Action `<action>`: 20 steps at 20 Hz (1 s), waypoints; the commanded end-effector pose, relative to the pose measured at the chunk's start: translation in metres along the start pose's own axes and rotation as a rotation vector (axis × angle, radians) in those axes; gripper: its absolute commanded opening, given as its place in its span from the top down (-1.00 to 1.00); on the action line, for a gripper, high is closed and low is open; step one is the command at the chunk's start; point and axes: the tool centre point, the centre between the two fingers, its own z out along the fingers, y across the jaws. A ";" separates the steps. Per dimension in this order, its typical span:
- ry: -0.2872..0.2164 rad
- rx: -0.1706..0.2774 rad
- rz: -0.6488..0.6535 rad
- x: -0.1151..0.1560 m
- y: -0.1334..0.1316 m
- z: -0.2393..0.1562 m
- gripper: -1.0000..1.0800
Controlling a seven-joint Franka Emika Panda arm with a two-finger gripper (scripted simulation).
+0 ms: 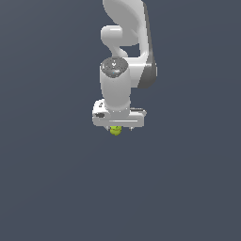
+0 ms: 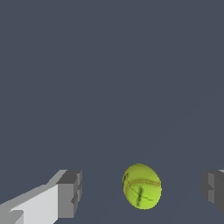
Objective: Pick up the object and move it to a goal position.
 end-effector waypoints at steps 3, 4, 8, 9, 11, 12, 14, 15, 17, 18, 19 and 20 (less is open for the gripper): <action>0.001 -0.003 -0.002 -0.005 0.002 0.006 -0.92; 0.002 -0.004 -0.002 -0.007 0.003 0.009 -0.92; 0.005 -0.010 -0.007 -0.018 0.008 0.021 -0.92; 0.006 -0.012 -0.008 -0.022 0.010 0.024 -0.92; 0.008 -0.017 -0.012 -0.030 0.013 0.033 -0.92; 0.009 -0.019 -0.014 -0.035 0.015 0.037 -0.92; 0.012 -0.023 -0.018 -0.045 0.018 0.046 -0.92; 0.013 -0.025 -0.019 -0.050 0.020 0.050 -0.92; 0.015 -0.029 -0.023 -0.059 0.023 0.057 -0.92; 0.016 -0.031 -0.025 -0.063 0.024 0.060 -0.92; 0.017 -0.032 -0.026 -0.067 0.025 0.063 -0.92; 0.017 -0.033 -0.027 -0.070 0.026 0.066 -0.92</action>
